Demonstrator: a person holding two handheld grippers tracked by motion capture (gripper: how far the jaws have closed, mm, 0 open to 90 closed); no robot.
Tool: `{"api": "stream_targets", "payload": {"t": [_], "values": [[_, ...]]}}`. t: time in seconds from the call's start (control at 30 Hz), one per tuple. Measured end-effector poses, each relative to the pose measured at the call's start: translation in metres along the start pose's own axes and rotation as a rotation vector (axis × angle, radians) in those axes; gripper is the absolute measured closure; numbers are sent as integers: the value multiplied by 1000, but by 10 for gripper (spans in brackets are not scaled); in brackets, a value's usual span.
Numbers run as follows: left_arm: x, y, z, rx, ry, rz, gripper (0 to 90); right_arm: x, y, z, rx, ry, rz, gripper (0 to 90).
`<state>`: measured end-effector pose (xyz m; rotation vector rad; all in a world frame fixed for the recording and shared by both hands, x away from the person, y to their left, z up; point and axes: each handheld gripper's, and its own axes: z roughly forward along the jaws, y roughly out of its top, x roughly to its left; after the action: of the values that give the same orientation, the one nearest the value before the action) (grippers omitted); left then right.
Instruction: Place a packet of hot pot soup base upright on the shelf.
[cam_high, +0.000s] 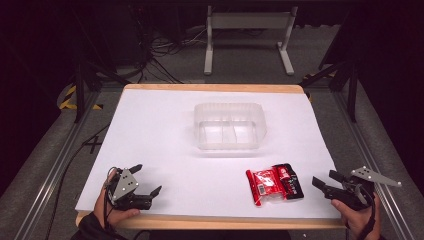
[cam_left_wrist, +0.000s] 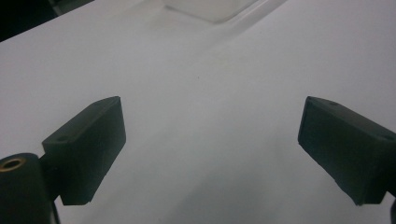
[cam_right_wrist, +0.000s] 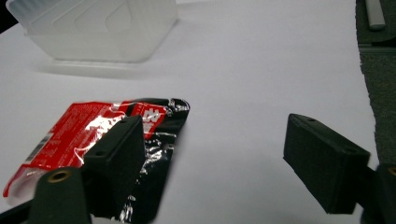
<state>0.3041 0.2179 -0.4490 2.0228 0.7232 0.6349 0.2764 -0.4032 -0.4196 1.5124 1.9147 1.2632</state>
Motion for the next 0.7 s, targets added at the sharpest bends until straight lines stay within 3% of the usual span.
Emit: {"api": "stream_targets", "payload": {"t": [0.13, 0.2, 0.37, 0.5, 0.7], "values": [[-1, 1, 1, 0, -1, 8, 83, 6, -8, 5, 54, 16, -13, 85], [-2, 1, 1, -2, -2, 6, 83, 9, -12, 10, 83, 64, 7, 64], [-1, -1, 0, 1, -5, 4, 82, 23, -14, 30, 173, 132, 29, 16], [-2, 0, -1, 0, -5, 7, 82, 39, -12, 44, 190, 100, 12, 2], [-4, 0, 1, 10, -14, 14, 82, 60, -9, 59, 217, 97, -39, 3]]}}
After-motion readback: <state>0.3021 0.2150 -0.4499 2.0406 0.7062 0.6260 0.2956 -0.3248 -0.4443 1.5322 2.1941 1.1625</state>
